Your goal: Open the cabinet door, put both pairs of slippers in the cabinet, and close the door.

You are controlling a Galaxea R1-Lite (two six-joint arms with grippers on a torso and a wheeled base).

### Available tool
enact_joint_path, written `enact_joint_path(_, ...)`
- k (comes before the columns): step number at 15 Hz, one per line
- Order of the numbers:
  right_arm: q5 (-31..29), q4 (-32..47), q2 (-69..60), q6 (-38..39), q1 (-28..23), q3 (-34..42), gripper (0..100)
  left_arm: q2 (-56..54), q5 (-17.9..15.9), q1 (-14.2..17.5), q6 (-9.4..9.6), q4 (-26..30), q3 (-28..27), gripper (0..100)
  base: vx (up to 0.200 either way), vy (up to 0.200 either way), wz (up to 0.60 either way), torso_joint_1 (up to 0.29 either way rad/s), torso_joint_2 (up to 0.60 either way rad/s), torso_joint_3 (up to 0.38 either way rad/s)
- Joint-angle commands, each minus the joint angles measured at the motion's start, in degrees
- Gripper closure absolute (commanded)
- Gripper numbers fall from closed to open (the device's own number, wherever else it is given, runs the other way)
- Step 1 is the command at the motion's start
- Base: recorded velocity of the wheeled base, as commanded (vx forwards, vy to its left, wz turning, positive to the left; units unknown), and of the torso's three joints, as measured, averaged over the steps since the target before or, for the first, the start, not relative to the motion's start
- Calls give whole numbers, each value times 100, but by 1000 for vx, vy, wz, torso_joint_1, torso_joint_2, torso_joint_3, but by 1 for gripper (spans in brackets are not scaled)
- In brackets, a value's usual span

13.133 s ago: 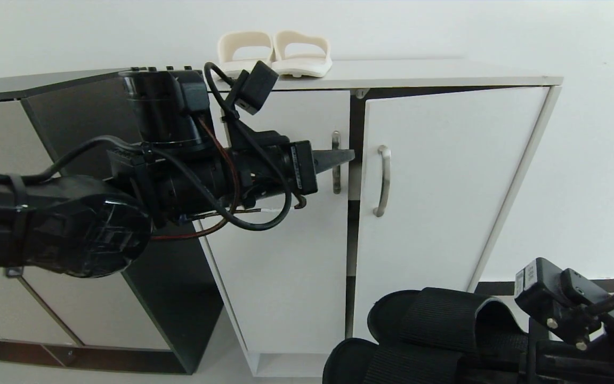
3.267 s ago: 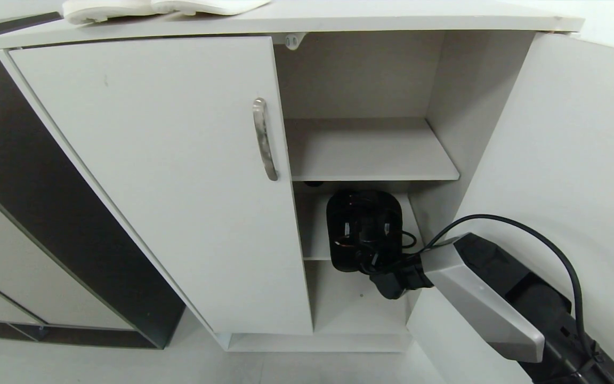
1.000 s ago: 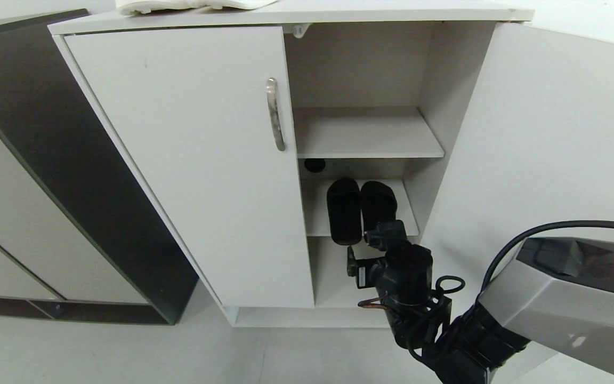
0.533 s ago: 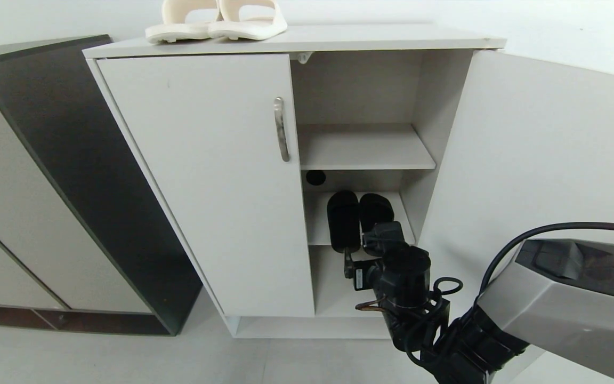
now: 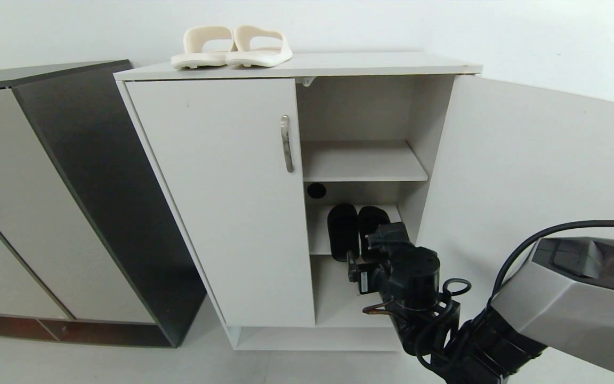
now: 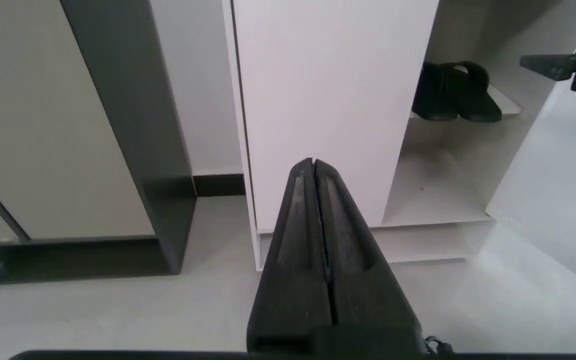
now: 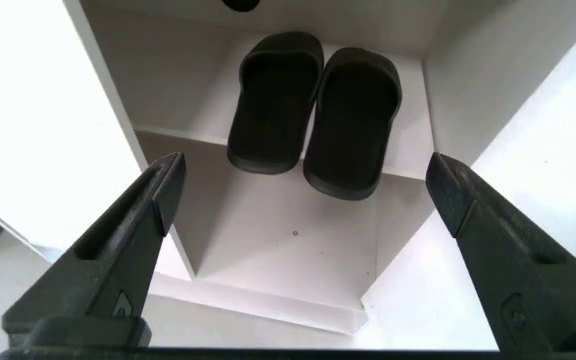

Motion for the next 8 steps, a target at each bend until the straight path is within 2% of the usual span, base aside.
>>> enact_joint_path(1, 2, -10, -39, 2, 4, 33, 0, 9, 1, 1, 2, -1, 0, 100, 0, 0, 0, 0, 0, 0)
enact_joint_path(5, 2, -10, -4, -7, 4, 42, 0, 9, 1, 1, 2, -1, 0, 100, 0, 0, 0, 0, 0, 0)
enact_joint_path(8, -7, -28, 23, -42, -5, 42, 0, 9, 1, 1, 2, -1, 0, 100, 0, 200, 0, 2, 1, 6)
